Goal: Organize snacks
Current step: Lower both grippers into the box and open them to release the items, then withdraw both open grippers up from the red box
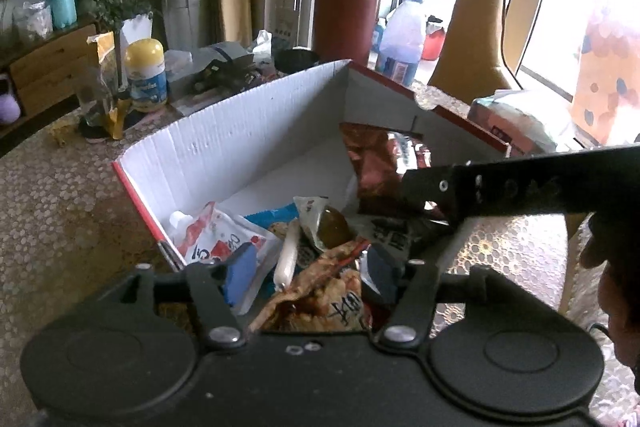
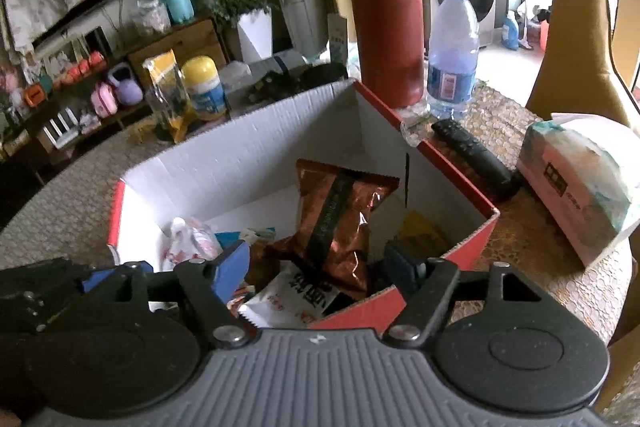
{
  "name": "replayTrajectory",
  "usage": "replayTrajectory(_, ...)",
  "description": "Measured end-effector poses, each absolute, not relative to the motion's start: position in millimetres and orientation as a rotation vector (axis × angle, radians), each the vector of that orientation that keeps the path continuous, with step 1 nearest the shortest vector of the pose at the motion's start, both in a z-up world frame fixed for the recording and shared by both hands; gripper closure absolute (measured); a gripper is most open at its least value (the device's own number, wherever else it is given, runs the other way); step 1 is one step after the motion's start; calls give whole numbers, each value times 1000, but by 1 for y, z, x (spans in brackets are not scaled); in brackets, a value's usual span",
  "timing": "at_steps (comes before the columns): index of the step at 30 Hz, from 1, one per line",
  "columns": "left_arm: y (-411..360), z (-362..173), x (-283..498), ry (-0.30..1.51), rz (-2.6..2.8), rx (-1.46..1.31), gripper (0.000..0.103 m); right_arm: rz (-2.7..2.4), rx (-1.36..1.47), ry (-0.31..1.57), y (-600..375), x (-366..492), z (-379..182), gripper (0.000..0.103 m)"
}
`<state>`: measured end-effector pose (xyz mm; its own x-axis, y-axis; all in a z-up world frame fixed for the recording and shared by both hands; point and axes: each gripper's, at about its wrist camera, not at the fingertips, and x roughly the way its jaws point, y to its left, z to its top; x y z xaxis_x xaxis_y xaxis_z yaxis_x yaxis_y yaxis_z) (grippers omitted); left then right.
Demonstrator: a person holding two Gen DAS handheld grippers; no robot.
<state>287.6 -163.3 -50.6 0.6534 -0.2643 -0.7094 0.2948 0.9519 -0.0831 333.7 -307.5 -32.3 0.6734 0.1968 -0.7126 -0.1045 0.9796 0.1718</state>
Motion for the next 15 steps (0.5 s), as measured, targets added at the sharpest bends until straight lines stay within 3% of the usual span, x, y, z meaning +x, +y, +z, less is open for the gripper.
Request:
replayTrajectory(4, -161, -40, 271, 756, -317, 41, 20, 175, 146, 774, -314, 316, -18, 19)
replayTrajectory(10, -155, -23, 246, 693, -320, 52, 5, 186, 176, 730, -323, 289, -3, 19)
replayTrajectory(15, -147, -11, 230, 644, -321, 46, 1, 204, 181, 677, -327, 266, 8, 14)
